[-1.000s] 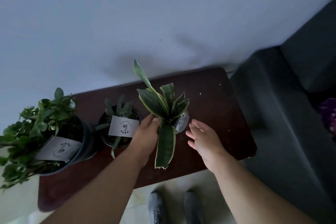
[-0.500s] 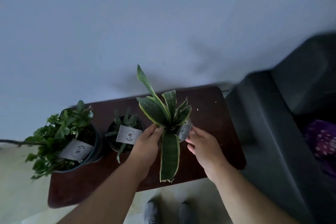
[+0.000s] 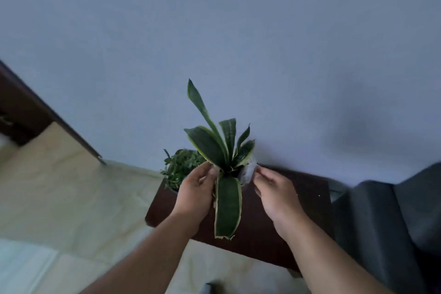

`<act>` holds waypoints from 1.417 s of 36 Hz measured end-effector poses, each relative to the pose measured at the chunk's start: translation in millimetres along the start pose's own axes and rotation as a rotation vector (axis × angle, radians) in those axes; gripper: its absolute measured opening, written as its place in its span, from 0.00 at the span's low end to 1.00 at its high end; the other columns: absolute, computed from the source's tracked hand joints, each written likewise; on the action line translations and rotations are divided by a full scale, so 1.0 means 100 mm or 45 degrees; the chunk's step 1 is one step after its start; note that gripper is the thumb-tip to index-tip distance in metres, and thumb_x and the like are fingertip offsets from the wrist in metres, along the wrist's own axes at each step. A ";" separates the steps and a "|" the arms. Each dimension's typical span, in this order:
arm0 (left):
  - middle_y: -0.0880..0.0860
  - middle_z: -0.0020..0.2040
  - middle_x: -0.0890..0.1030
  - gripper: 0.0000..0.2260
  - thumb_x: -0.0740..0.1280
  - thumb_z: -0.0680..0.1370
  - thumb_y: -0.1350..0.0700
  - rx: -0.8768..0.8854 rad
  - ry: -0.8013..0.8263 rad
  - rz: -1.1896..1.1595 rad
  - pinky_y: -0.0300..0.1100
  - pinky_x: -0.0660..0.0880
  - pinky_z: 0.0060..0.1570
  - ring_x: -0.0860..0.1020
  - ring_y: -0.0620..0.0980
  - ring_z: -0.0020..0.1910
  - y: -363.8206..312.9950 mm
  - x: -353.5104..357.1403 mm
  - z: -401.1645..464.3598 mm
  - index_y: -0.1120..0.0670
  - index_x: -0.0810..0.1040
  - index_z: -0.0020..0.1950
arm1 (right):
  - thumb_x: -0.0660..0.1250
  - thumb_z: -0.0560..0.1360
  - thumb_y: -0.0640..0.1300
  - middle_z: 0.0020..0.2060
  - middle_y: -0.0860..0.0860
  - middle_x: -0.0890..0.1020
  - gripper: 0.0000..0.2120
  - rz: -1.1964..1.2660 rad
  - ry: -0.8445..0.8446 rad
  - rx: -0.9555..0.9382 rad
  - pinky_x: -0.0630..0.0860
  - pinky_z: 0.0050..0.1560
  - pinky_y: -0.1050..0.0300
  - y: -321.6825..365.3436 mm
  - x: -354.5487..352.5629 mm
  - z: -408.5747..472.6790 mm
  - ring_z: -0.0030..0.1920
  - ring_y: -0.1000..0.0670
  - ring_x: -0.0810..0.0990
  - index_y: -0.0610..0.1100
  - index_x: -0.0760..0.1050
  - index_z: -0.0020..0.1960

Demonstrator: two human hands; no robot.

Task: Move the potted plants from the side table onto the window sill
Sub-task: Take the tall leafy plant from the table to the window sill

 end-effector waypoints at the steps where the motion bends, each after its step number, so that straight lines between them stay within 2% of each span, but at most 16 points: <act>1: 0.42 0.45 0.87 0.07 0.65 0.82 0.53 0.014 -0.073 -0.034 0.35 0.79 0.42 0.85 0.40 0.44 -0.05 -0.16 -0.09 0.43 0.82 0.54 | 0.67 0.81 0.43 0.52 0.57 0.87 0.12 -0.011 0.047 -0.020 0.79 0.63 0.54 0.12 0.14 -0.04 0.57 0.54 0.84 0.51 0.84 0.61; 5: 0.34 0.40 0.85 0.08 0.65 0.82 0.53 0.114 -0.229 -0.058 0.25 0.74 0.35 0.82 0.31 0.39 -0.18 -0.61 -0.31 0.41 0.81 0.51 | 0.66 0.79 0.45 0.50 0.57 0.87 0.11 -0.064 0.193 -0.065 0.81 0.61 0.47 0.40 0.57 -0.10 0.53 0.52 0.85 0.59 0.85 0.49; 6: 0.32 0.38 0.84 0.08 0.64 0.82 0.53 0.136 -0.299 -0.078 0.23 0.73 0.33 0.81 0.29 0.37 -0.19 -0.80 -0.39 0.41 0.81 0.50 | 0.66 0.79 0.46 0.50 0.57 0.87 0.11 -0.095 0.258 -0.086 0.81 0.61 0.46 0.51 0.75 -0.18 0.53 0.53 0.85 0.57 0.85 0.50; 8: 0.34 0.40 0.85 0.07 0.64 0.82 0.51 0.130 -0.382 -0.134 0.28 0.77 0.40 0.82 0.31 0.39 -0.20 -1.18 -0.54 0.42 0.82 0.52 | 0.65 0.78 0.47 0.51 0.57 0.88 0.12 -0.137 0.347 -0.143 0.80 0.62 0.46 0.64 1.13 -0.32 0.54 0.53 0.85 0.53 0.85 0.57; 10: 0.37 0.46 0.86 0.08 0.65 0.81 0.49 0.089 -0.435 -0.180 0.41 0.80 0.52 0.84 0.36 0.45 -0.18 -1.37 -0.59 0.42 0.83 0.56 | 0.64 0.78 0.48 0.51 0.58 0.87 0.13 -0.166 0.404 -0.178 0.80 0.62 0.47 0.70 1.32 -0.38 0.55 0.54 0.85 0.53 0.84 0.58; 12: 0.37 0.46 0.86 0.09 0.65 0.81 0.48 0.079 -0.514 -0.267 0.43 0.79 0.55 0.84 0.38 0.47 -0.13 -1.72 -0.72 0.41 0.82 0.59 | 0.64 0.78 0.50 0.53 0.58 0.87 0.14 -0.220 0.476 -0.214 0.80 0.63 0.46 0.76 1.65 -0.54 0.57 0.54 0.84 0.54 0.84 0.60; 13: 0.39 0.49 0.86 0.10 0.65 0.81 0.47 0.092 -0.531 -0.272 0.42 0.78 0.55 0.75 0.38 0.36 -0.13 -1.82 -0.76 0.43 0.81 0.61 | 0.64 0.78 0.50 0.54 0.57 0.87 0.15 -0.217 0.502 -0.217 0.79 0.64 0.46 0.77 1.75 -0.59 0.58 0.53 0.84 0.53 0.83 0.61; 14: 0.41 0.53 0.85 0.13 0.65 0.81 0.47 0.101 -0.581 -0.296 0.41 0.78 0.57 0.71 0.41 0.60 -0.11 -2.03 -0.85 0.45 0.80 0.65 | 0.64 0.79 0.49 0.55 0.57 0.87 0.14 -0.237 0.547 -0.234 0.79 0.65 0.47 0.80 1.97 -0.70 0.58 0.53 0.83 0.53 0.83 0.62; 15: 0.43 0.57 0.84 0.15 0.64 0.81 0.47 0.107 -0.624 -0.322 0.38 0.78 0.57 0.79 0.34 0.52 -0.08 -2.23 -0.93 0.46 0.78 0.67 | 0.64 0.81 0.48 0.56 0.56 0.86 0.14 -0.250 0.583 -0.247 0.78 0.66 0.47 0.83 2.18 -0.81 0.58 0.54 0.83 0.52 0.83 0.62; 16: 0.43 0.57 0.83 0.15 0.64 0.82 0.48 0.117 -0.653 -0.348 0.36 0.77 0.55 0.79 0.33 0.52 -0.05 -2.42 -1.00 0.47 0.78 0.68 | 0.64 0.81 0.47 0.56 0.57 0.86 0.13 -0.254 0.614 -0.246 0.78 0.66 0.48 0.85 2.37 -0.90 0.58 0.55 0.83 0.52 0.83 0.62; 21: 0.46 0.56 0.84 0.15 0.65 0.82 0.50 0.135 -0.839 -0.440 0.46 0.77 0.61 0.81 0.39 0.54 0.16 -3.51 -1.40 0.51 0.78 0.68 | 0.63 0.83 0.45 0.42 0.63 0.86 0.18 -0.284 0.825 -0.266 0.80 0.62 0.48 0.93 3.47 -1.50 0.51 0.58 0.83 0.61 0.84 0.41; 23: 0.45 0.56 0.83 0.15 0.64 0.82 0.51 0.144 -0.903 -0.481 0.43 0.78 0.56 0.80 0.39 0.54 0.26 -4.04 -1.61 0.51 0.78 0.68 | 0.63 0.83 0.46 0.43 0.62 0.86 0.19 -0.323 0.898 -0.274 0.81 0.61 0.48 0.95 3.99 -1.81 0.52 0.57 0.83 0.62 0.84 0.39; 28: 0.48 0.58 0.82 0.14 0.64 0.82 0.52 0.173 -1.047 -0.515 0.37 0.76 0.47 0.80 0.45 0.57 0.44 -5.13 -2.17 0.49 0.78 0.67 | 0.65 0.82 0.49 0.53 0.55 0.86 0.10 -0.321 1.087 -0.284 0.80 0.62 0.46 0.92 5.09 -2.51 0.56 0.53 0.83 0.55 0.86 0.53; 34: 0.42 0.45 0.87 0.09 0.65 0.82 0.53 0.226 -1.270 -0.586 0.36 0.79 0.41 0.83 0.37 0.43 0.71 -6.18 -2.79 0.44 0.81 0.59 | 0.67 0.81 0.48 0.55 0.53 0.86 0.11 -0.299 1.348 -0.217 0.79 0.64 0.46 0.83 6.18 -3.30 0.59 0.52 0.82 0.49 0.83 0.61; 45: 0.38 0.38 0.86 0.09 0.65 0.82 0.54 0.217 -1.545 -0.653 0.38 0.79 0.40 0.80 0.37 0.36 1.22 -7.69 -3.13 0.41 0.81 0.52 | 0.66 0.82 0.44 0.55 0.52 0.87 0.10 -0.347 1.613 -0.133 0.79 0.62 0.49 0.61 7.97 -4.07 0.58 0.54 0.84 0.45 0.82 0.60; 51: 0.42 0.48 0.87 0.08 0.66 0.82 0.53 0.171 -1.674 -0.643 0.34 0.79 0.38 0.82 0.35 0.42 1.37 -8.64 -2.97 0.43 0.81 0.58 | 0.66 0.82 0.43 0.55 0.51 0.87 0.08 -0.358 1.732 -0.084 0.80 0.57 0.52 0.57 9.11 -4.16 0.58 0.52 0.84 0.46 0.82 0.59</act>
Point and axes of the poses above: each hand's wrist, its own z-axis towards the middle knuckle, its own x-axis out of the palm, y = z × x, the point moved 1 cm from there along z, towards the middle knuckle
